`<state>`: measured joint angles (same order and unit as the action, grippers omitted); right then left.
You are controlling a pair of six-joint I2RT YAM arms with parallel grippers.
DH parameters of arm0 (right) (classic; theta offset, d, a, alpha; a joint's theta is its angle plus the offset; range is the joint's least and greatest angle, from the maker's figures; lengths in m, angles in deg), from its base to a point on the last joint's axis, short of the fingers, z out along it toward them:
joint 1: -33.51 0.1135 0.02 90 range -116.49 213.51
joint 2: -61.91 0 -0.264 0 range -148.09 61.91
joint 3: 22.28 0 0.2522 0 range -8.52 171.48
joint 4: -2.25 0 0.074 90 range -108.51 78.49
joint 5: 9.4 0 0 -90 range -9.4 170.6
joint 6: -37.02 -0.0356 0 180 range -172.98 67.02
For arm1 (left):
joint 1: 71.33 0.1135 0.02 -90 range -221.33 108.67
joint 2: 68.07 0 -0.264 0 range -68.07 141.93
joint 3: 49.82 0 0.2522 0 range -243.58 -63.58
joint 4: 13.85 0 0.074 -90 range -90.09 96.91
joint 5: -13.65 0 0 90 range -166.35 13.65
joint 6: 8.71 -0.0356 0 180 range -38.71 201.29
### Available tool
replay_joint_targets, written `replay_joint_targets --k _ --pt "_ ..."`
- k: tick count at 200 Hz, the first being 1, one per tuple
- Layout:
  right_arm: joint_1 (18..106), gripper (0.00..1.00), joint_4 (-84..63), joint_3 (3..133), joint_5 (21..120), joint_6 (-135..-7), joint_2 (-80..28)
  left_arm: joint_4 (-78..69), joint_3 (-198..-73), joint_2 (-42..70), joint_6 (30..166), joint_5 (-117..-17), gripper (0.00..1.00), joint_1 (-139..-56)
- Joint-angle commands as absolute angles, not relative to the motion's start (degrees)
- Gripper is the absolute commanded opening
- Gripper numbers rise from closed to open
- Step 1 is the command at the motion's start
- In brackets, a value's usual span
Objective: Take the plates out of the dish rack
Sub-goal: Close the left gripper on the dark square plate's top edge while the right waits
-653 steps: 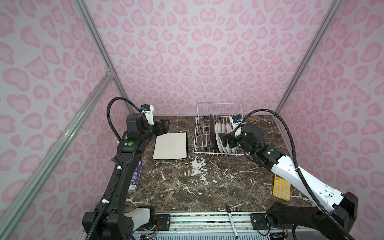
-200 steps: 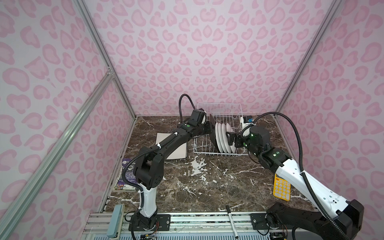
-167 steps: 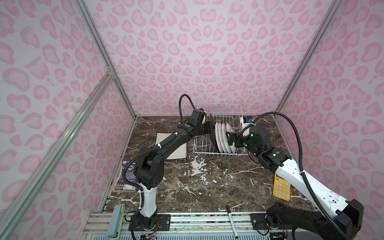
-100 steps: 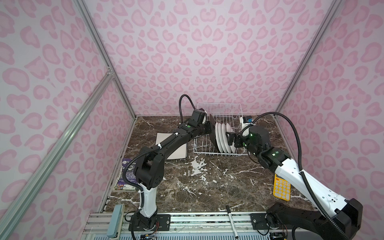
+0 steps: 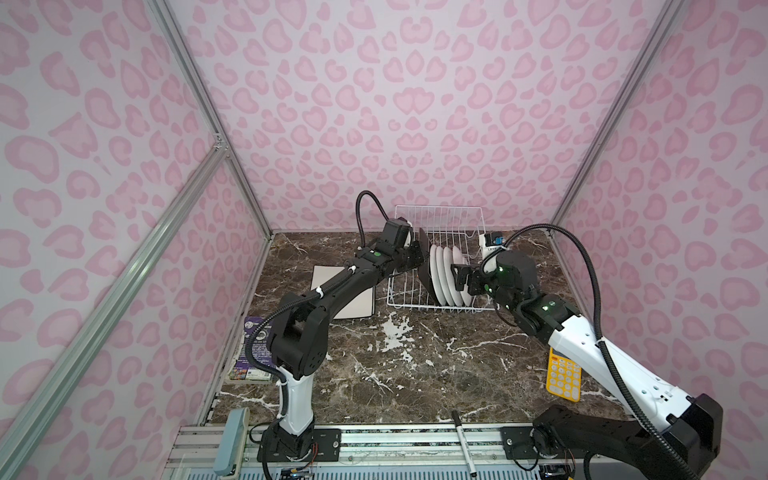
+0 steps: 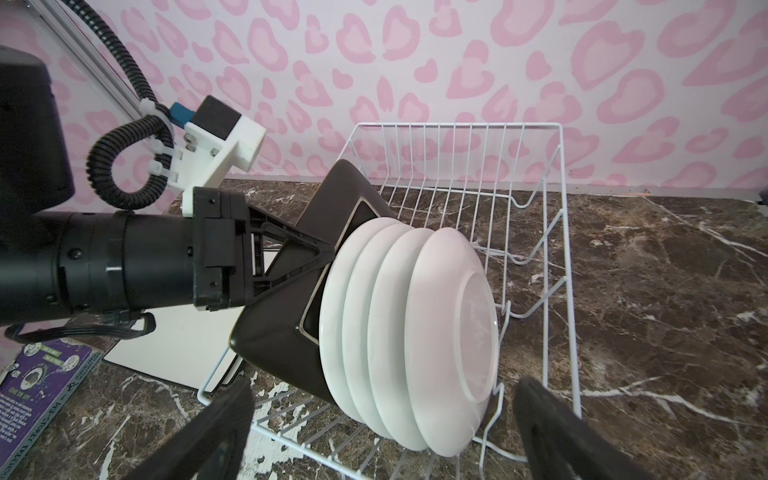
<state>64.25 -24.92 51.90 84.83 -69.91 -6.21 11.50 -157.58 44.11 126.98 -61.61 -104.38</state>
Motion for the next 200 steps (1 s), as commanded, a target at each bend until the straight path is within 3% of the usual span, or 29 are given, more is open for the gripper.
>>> replay_joint_targets --k 1,200 --pt "64.27 0.99 -24.17 51.97 84.83 -70.13 -6.42 12.00 -157.00 43.95 125.03 -60.71 0.04 -104.46" --pt "64.28 0.99 -24.04 51.78 84.01 -70.45 -6.39 6.91 -152.35 37.41 135.40 -66.94 0.04 -106.43"
